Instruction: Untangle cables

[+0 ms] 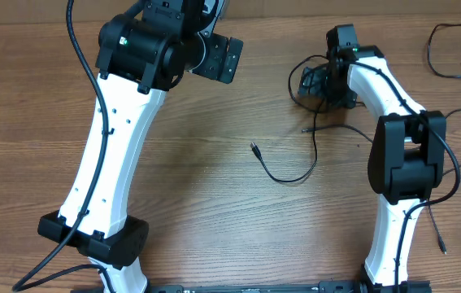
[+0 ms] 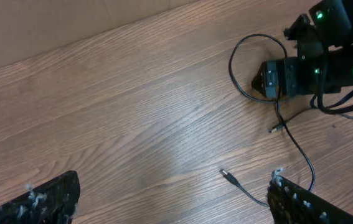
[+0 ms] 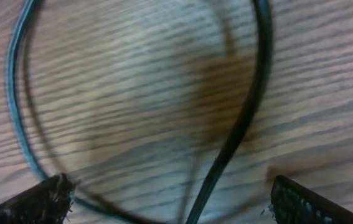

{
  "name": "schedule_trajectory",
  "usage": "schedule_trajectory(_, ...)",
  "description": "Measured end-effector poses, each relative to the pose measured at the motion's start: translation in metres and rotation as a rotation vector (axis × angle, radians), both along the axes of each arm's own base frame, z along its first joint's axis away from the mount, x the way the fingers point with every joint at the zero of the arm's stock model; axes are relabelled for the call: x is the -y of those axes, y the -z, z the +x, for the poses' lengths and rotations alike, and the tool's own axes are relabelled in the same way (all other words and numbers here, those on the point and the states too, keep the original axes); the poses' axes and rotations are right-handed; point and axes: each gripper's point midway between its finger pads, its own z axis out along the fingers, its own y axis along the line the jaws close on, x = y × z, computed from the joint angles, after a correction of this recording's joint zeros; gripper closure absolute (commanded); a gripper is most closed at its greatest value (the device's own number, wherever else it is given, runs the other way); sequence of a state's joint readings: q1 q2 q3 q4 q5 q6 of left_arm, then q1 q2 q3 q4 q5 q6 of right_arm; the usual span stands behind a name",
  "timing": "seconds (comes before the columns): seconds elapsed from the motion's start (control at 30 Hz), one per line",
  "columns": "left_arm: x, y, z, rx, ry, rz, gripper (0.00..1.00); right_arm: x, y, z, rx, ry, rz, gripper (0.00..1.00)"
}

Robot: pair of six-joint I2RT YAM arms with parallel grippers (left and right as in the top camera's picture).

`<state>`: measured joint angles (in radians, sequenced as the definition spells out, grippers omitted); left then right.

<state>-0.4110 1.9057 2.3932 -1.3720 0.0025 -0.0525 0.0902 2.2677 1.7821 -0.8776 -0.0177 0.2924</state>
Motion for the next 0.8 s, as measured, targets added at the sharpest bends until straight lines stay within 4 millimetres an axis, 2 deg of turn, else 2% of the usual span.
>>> schedule_trajectory(0.07,0.0,0.0,0.0,0.0,0.0,0.0,0.0,0.001,0.006,0.001,0.012,0.001,0.001,0.0)
schedule_trajectory(0.1,0.0,0.0,0.0,0.0,0.0,-0.001,0.0,0.001,0.008,0.002,0.019,-0.001,0.002,0.12)
schedule_trajectory(0.13,0.0,0.0,0.0,-0.001,0.0,-0.001,0.0,0.001,0.008,0.004,0.031,-0.003,0.0,0.43)
schedule_trajectory(0.17,0.0,0.0,-0.001,-0.003,0.001,0.0,0.0,0.001,0.009,0.007,0.046,-0.003,-0.003,0.92)
schedule_trajectory(0.2,0.0,0.001,-0.001,-0.007,0.001,0.002,0.0,0.002,0.009,0.008,0.053,-0.006,-0.007,0.96)
schedule_trajectory(0.27,-0.001,0.003,-0.004,-0.019,0.001,0.007,0.02,0.003,0.011,0.009,0.06,-0.005,-0.009,0.96)
schedule_trajectory(0.3,-0.002,0.004,-0.005,-0.026,0.0,0.01,0.15,0.004,0.011,0.01,0.064,-0.003,-0.006,0.96)
schedule_trajectory(0.33,-0.003,0.006,-0.007,-0.038,-0.001,0.014,0.35,0.004,0.012,0.009,0.064,-0.003,-0.005,0.96)
schedule_trajectory(0.37,-0.004,0.007,-0.008,-0.043,0.0,0.018,0.44,0.003,0.012,0.008,0.059,-0.002,-0.002,0.96)
schedule_trajectory(0.43,-0.004,0.008,-0.01,-0.052,0.001,0.021,0.44,0.0,0.012,0.007,0.052,-0.015,0.01,0.96)
schedule_trajectory(0.5,-0.004,0.009,-0.01,-0.053,0.001,0.021,0.39,-0.004,0.009,0.005,0.041,-0.031,0.025,0.96)
schedule_trajectory(0.6,-0.004,0.009,-0.01,-0.053,-0.002,0.021,0.17,-0.009,-0.01,0.011,0.054,-0.053,0.048,0.96)
schedule_trajectory(0.63,-0.004,0.009,-0.01,-0.053,0.0,0.022,0.15,-0.011,-0.025,0.017,0.077,-0.06,0.054,0.96)
schedule_trajectory(0.67,-0.004,0.009,-0.01,-0.053,0.0,0.022,0.15,-0.013,-0.056,0.028,0.137,-0.075,0.061,0.96)
schedule_trajectory(0.7,-0.004,0.009,-0.01,-0.053,0.0,0.022,0.15,-0.014,-0.071,0.032,0.167,-0.083,0.063,0.96)
schedule_trajectory(0.77,-0.005,0.009,-0.01,-0.053,-0.001,0.023,0.11,-0.016,-0.127,0.041,0.256,-0.124,0.057,0.96)
schedule_trajectory(0.8,-0.005,0.009,-0.01,-0.053,0.0,0.023,0.07,-0.016,-0.165,0.047,0.334,-0.148,0.051,0.96)
